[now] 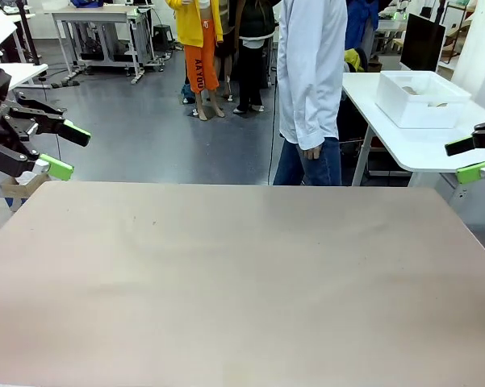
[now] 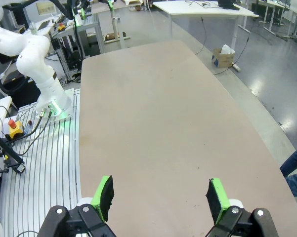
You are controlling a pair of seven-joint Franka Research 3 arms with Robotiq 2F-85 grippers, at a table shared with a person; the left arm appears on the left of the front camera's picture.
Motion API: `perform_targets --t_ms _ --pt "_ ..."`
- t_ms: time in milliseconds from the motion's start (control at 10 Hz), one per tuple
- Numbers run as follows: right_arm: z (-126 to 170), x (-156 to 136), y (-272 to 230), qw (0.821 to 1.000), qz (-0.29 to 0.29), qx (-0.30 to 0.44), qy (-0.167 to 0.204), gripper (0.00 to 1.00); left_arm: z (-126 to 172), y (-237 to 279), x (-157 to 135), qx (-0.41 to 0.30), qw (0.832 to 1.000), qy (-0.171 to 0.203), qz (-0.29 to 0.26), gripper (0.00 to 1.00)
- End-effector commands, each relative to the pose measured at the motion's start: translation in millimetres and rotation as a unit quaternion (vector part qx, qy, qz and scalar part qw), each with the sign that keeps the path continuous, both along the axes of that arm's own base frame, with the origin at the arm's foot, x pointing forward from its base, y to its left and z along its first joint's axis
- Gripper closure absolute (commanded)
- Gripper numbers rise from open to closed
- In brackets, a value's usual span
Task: Stack the cups and store them in the basket.
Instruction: Place the stack of Reusable plastic cups into the Pantry Basket.
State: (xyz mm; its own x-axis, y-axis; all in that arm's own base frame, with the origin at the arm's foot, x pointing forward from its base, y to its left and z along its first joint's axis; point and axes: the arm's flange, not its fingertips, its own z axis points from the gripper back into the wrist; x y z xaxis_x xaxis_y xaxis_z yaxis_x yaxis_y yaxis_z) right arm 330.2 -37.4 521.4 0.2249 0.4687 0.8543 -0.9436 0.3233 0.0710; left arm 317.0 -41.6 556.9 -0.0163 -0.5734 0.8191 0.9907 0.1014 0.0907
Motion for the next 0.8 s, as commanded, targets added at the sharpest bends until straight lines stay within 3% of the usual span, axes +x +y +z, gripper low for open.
perform_targets --t_ms 0,700 --pt "2.9 2.0 1.0 1.000 0.001 0.010 -0.006 0.00 3.2 -0.7 0.5 -0.007 1.000 0.001 -0.001 0.00" --pt "2.9 2.0 1.0 1.000 0.001 0.010 -0.006 0.00 3.2 -0.7 0.5 -0.007 1.000 0.001 -0.001 0.00"
